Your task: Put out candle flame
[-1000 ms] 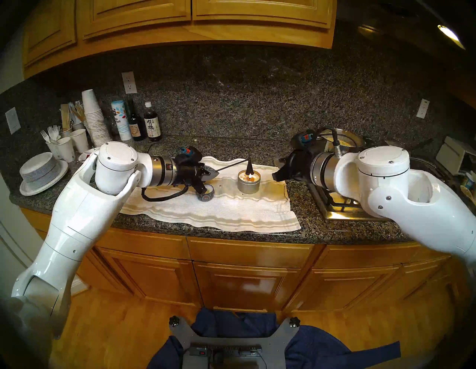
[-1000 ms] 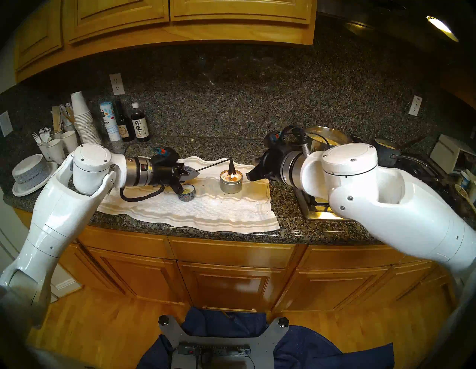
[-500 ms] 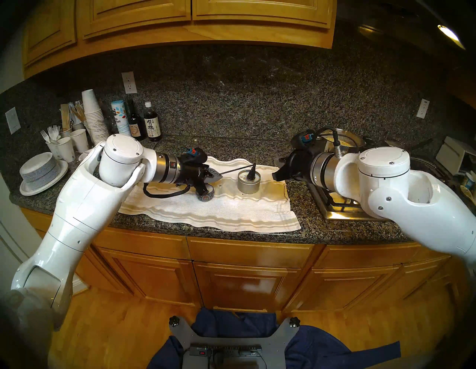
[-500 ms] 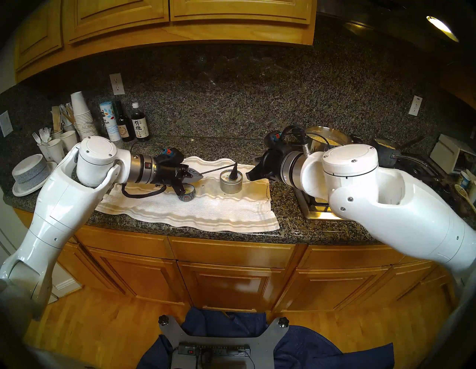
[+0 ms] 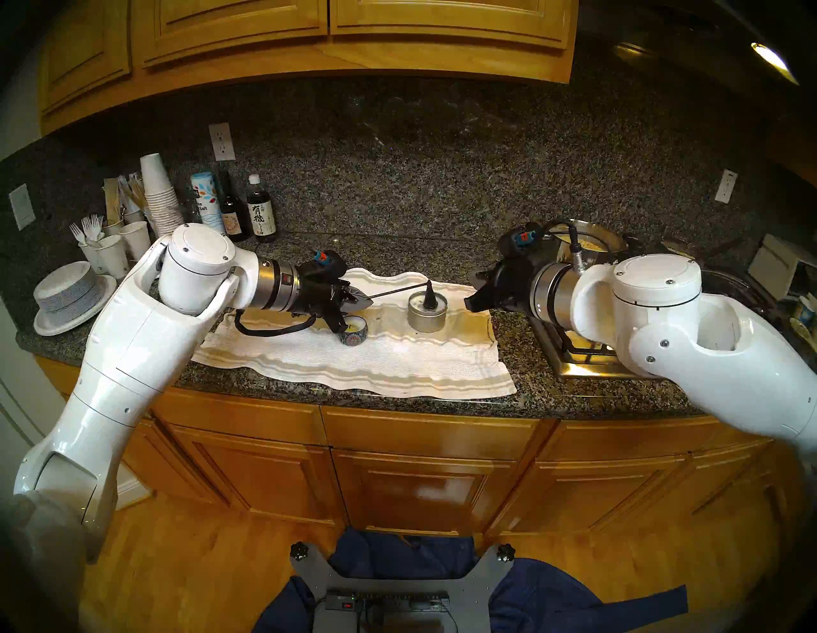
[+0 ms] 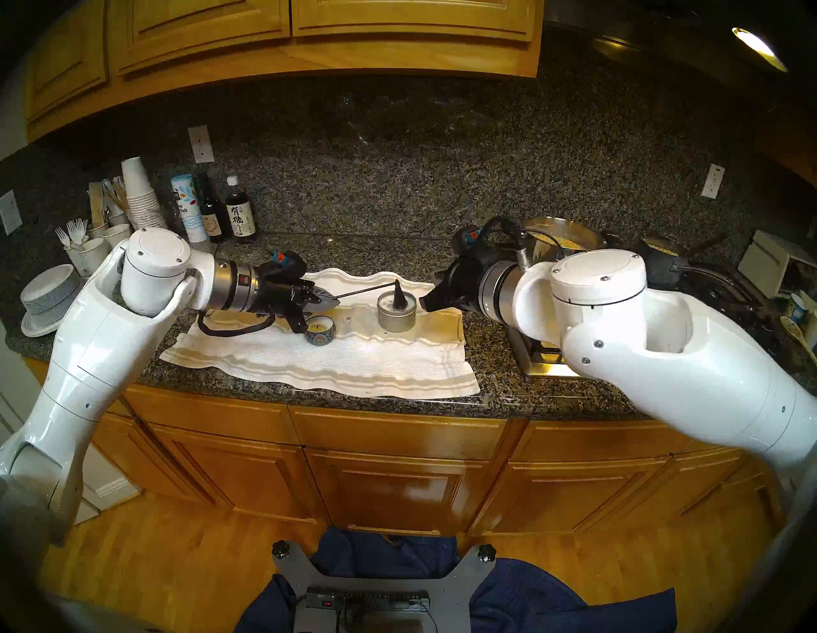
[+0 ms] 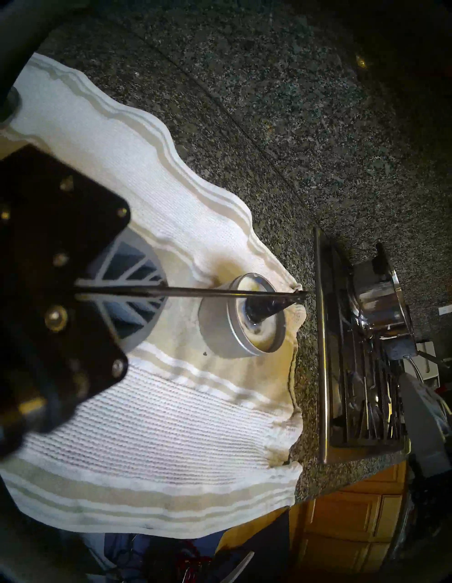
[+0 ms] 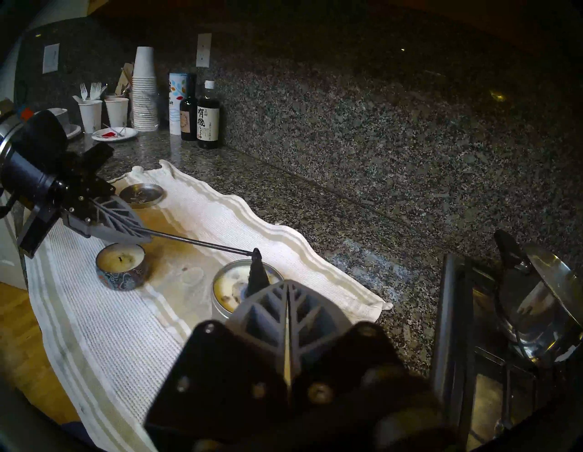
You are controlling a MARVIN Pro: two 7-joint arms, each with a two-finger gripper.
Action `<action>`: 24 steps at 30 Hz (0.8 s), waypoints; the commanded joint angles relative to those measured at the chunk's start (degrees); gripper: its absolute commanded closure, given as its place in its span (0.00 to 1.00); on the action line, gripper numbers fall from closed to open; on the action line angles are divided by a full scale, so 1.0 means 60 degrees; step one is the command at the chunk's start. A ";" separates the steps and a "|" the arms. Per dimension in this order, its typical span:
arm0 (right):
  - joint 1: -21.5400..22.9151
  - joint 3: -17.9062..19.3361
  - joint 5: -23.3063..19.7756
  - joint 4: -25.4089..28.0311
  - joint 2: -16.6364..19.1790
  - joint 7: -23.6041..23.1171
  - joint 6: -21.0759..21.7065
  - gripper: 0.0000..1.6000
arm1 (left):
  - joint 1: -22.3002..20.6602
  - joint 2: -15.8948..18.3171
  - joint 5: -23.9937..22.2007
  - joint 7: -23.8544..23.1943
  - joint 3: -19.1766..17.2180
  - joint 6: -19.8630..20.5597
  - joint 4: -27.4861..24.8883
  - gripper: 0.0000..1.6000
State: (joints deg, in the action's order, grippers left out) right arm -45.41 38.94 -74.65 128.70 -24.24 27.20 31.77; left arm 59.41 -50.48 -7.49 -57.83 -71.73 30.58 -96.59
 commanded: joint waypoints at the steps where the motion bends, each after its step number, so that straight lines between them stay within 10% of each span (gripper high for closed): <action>1: 0.0250 0.0222 0.0115 0.0035 -0.0059 -0.0024 -0.0128 1.00 | -0.0384 -0.0118 -0.0058 0.0071 -0.0201 -0.0028 -0.0055 1.00; 24: 0.0239 0.0222 0.0105 -0.0002 -0.0113 0.0013 -0.0122 1.00 | -0.0579 -0.0251 -0.0002 0.0046 -0.0094 -0.0024 0.0056 1.00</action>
State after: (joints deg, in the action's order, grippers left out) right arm -45.40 38.77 -74.59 128.59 -25.23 27.24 31.72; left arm 58.44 -52.02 -7.32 -57.39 -71.23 30.53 -95.29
